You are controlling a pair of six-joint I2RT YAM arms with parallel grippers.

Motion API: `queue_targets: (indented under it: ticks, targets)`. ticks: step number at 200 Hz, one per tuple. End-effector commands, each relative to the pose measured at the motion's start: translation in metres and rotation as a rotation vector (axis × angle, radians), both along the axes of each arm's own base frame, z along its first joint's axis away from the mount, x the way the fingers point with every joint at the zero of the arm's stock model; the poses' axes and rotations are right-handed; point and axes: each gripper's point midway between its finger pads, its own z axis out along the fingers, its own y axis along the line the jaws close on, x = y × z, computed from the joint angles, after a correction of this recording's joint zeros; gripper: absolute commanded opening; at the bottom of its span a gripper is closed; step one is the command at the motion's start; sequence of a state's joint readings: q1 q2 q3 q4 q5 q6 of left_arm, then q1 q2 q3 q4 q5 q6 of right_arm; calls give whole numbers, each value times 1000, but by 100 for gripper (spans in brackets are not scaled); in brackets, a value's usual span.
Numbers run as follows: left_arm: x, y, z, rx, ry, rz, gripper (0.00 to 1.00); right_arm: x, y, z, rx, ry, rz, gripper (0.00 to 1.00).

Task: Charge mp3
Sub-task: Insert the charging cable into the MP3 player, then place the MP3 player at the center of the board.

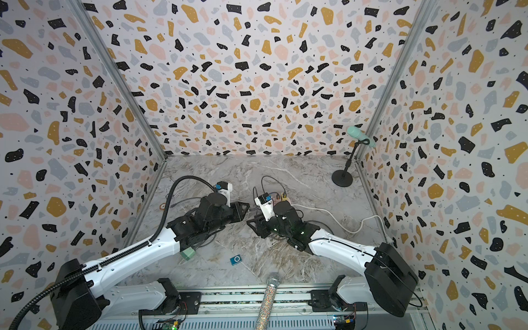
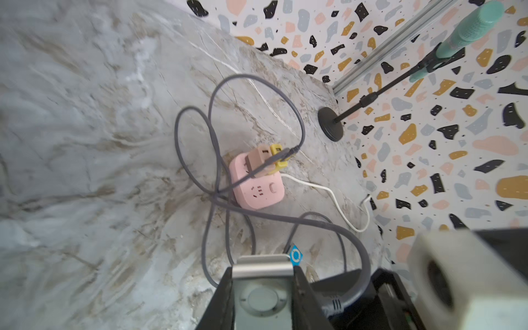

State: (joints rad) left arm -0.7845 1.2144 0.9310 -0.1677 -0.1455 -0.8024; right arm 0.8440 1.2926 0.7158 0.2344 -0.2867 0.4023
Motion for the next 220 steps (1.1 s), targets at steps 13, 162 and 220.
queue_targets:
  ticks: [13,162,220]
  targets:
    - [24,54,-11,295,-24,143,22,-15,6,37,49,-7,83,52]
    - [172,236,76,603,-69,556,23,96,-19,100,57,-51,-75,53]
    - [188,127,-24,326,-10,135,23,118,-35,88,36,-28,-129,53]
